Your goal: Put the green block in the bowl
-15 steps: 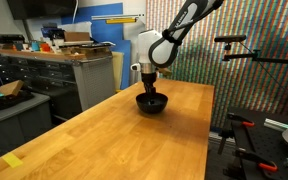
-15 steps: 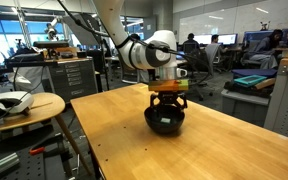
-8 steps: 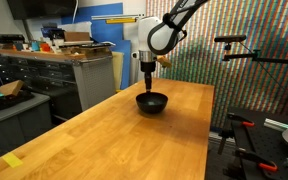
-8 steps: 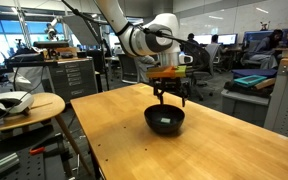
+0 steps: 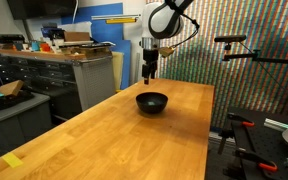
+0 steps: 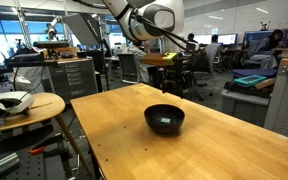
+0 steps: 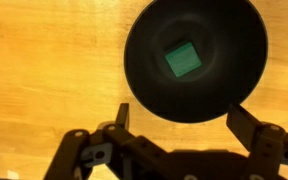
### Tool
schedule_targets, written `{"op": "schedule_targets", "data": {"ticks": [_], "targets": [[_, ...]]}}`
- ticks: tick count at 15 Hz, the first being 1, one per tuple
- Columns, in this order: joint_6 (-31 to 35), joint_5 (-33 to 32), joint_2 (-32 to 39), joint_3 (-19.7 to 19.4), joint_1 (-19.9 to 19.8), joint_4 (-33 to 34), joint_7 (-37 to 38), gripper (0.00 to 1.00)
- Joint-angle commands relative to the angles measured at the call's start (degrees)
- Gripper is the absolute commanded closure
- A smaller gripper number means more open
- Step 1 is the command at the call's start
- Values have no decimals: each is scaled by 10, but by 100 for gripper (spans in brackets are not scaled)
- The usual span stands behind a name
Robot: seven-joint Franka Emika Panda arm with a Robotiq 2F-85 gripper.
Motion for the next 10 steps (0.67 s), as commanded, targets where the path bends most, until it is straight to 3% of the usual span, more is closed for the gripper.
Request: {"op": "schedule_targets", "data": {"ticks": [1, 3, 4, 10], "targets": [[-54, 51, -30, -7, 2, -12, 59, 0], [-115, 95, -38, -2, -7, -8, 58, 0], [-71, 64, -13, -9, 4, -1, 43, 0], [-102, 86, -23, -9, 2, -1, 51, 0]]}}
